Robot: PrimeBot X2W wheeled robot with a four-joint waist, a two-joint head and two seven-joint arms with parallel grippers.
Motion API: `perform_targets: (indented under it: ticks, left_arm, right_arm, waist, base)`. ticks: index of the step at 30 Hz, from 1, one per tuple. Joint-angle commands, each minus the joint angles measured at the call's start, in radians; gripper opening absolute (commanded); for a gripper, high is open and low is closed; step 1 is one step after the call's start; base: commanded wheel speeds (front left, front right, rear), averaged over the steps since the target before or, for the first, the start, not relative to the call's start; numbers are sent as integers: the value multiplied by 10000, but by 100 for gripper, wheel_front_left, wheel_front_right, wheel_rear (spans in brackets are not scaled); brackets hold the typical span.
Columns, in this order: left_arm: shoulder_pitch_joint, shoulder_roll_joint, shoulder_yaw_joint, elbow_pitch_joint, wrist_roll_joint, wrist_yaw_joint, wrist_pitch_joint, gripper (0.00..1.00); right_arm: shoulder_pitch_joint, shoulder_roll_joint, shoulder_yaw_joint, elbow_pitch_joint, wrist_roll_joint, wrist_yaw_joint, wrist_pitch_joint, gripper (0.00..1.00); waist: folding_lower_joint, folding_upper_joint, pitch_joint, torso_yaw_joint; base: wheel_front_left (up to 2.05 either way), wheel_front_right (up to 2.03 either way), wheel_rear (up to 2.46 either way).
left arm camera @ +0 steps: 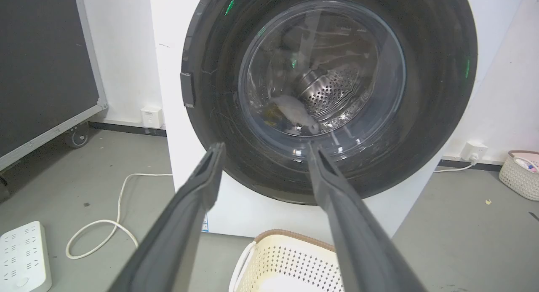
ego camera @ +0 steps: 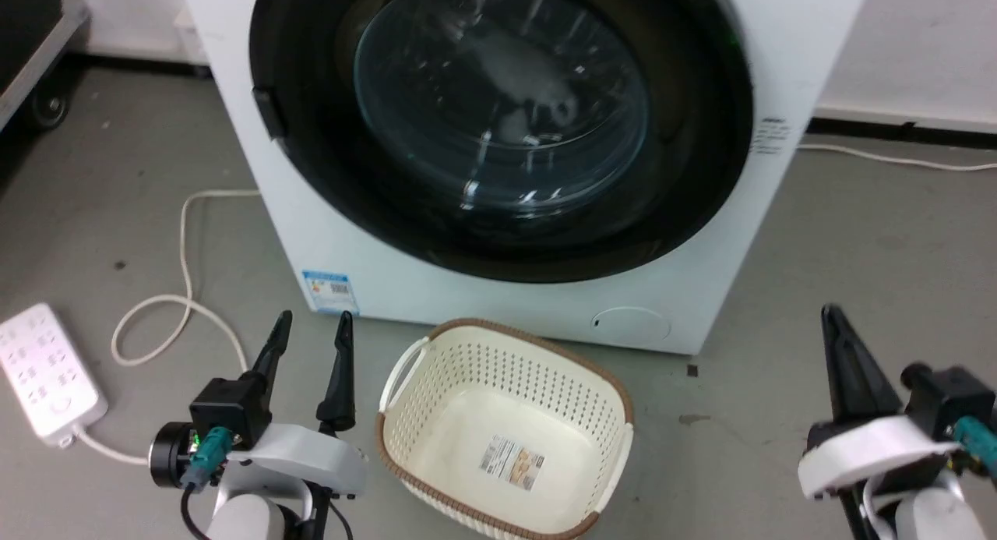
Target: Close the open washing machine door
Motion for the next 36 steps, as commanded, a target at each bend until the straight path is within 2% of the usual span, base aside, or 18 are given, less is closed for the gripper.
perform_targets:
  ticks: [1, 6, 7, 8, 9, 10, 17, 36]
  left_arm:
    - [110, 62, -48, 51, 83, 42, -51, 100]
    - [144, 189, -262, 237, 290, 85, 55, 100]
    - [165, 200, -287, 287, 273, 93, 93, 100]
    - [165, 200, -287, 287, 273, 93, 93, 100]
    - [170, 203, -297, 302, 256, 92, 112, 100]
    - [170, 200, -304, 330, 226, 91, 152, 100]
    - [192, 189, -308, 342, -102, 72, 535, 100]
    - [238, 89, -264, 327, -728, 191, 756, 100]
  right_arm:
    - [189, 1, 57, -76, -20, -7, 59, 0]
    - [863, 2, 293, -264, -4, -7, 456, 0]
    - [1072, 2, 424, -242, 160, -7, 791, 9]
    - [1072, 2, 424, -242, 160, -7, 791, 9]
    - [1157, 2, 451, -227, 233, -7, 945, 83]
    - [1219, 2, 431, -200, 332, -7, 1070, 100]
    - [1495, 2, 362, -333, 802, -7, 1034, 100]
    - [1439, 3, 447, -680, 943, -7, 811, 100]
  waist:
    - [3, -1, -277, -257]
    - [3, -1, -407, -298]
    - [3, -1, -450, -279]
    - [3, -1, -450, -279]
    - [3, -1, -467, -261]
    - [3, -1, -488, -238]
    - [3, -1, -591, -123]
    - [3, -1, -565, -73]
  base:
    - [0, 0, 0]
    - [0, 0, 0]
    - [0, 0, 0]
    - [0, 0, 0]
    - [0, 0, 0]
    - [0, 0, 0]
    - [0, 0, 0]
    - [0, 0, 0]
